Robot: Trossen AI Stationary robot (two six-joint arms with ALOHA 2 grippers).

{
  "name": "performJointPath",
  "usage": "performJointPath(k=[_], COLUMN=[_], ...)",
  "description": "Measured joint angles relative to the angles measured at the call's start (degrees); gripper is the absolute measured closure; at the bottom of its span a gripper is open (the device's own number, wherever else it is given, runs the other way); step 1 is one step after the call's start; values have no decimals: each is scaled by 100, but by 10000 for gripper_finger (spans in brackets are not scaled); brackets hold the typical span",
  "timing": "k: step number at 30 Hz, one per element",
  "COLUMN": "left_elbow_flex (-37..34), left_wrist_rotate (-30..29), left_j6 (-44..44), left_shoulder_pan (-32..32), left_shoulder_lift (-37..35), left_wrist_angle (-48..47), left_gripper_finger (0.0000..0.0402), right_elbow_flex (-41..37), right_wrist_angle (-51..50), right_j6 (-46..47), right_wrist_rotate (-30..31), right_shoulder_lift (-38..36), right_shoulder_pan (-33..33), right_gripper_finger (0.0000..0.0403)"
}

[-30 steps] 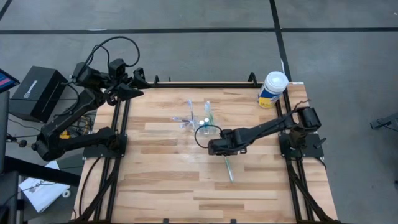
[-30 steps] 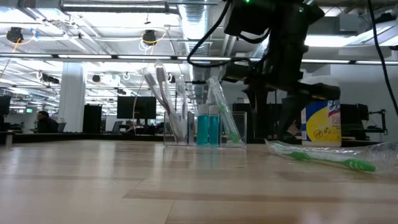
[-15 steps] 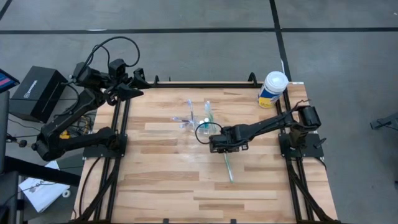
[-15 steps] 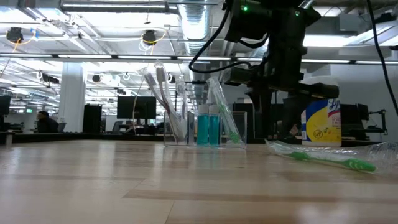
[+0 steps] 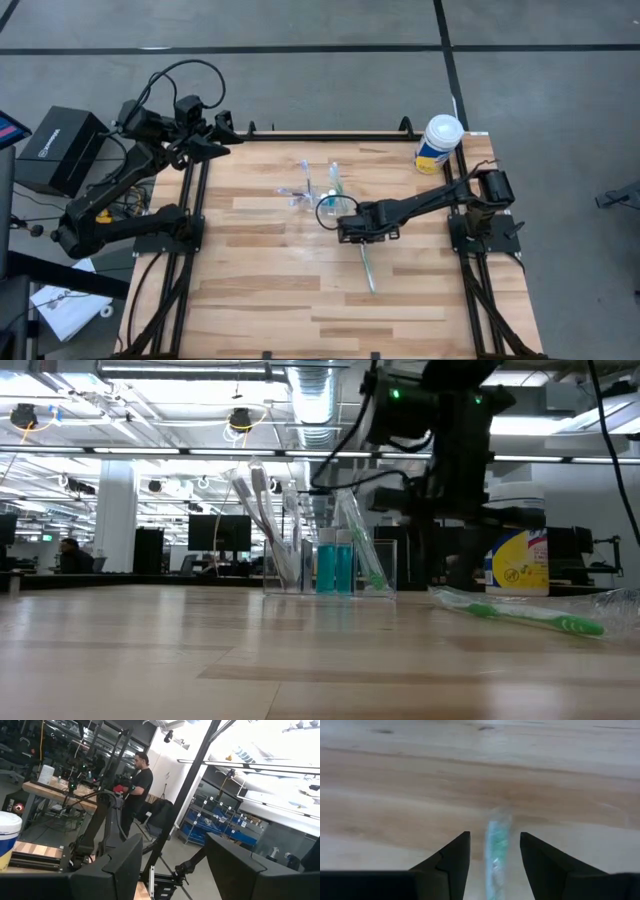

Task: Pick & Place toothbrushing station
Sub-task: Put the green toothbrush into the transparent organizer

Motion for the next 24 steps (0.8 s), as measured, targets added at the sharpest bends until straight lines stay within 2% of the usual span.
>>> performJointPath(k=[6,11,17,20,24], left_elbow_flex=[0,0,0,0,0], left_wrist_rotate=[-2,36,37,37,37], left_j6=[2,-6,-27,-29,-29], left_shoulder_pan=[0,0,-1,0,-2], left_shoulder_lift=[0,0,0,0,0], left_wrist_angle=[-2,0,0,-1,0], left_gripper_finger=[193,193,193,193,193], right_elbow_flex=[-294,-569,-608,-616,-626], right_wrist_angle=[154,743,755,751,702], right_j6=[184,234,327,325,333], right_wrist_rotate=[-86,-227,-145,-146,-109], right_shoulder_lift=[0,-21,-27,-24,-20], right_shoulder_pan=[4,5,7,7,7], right_gripper_finger=[241,243,247,265,317])
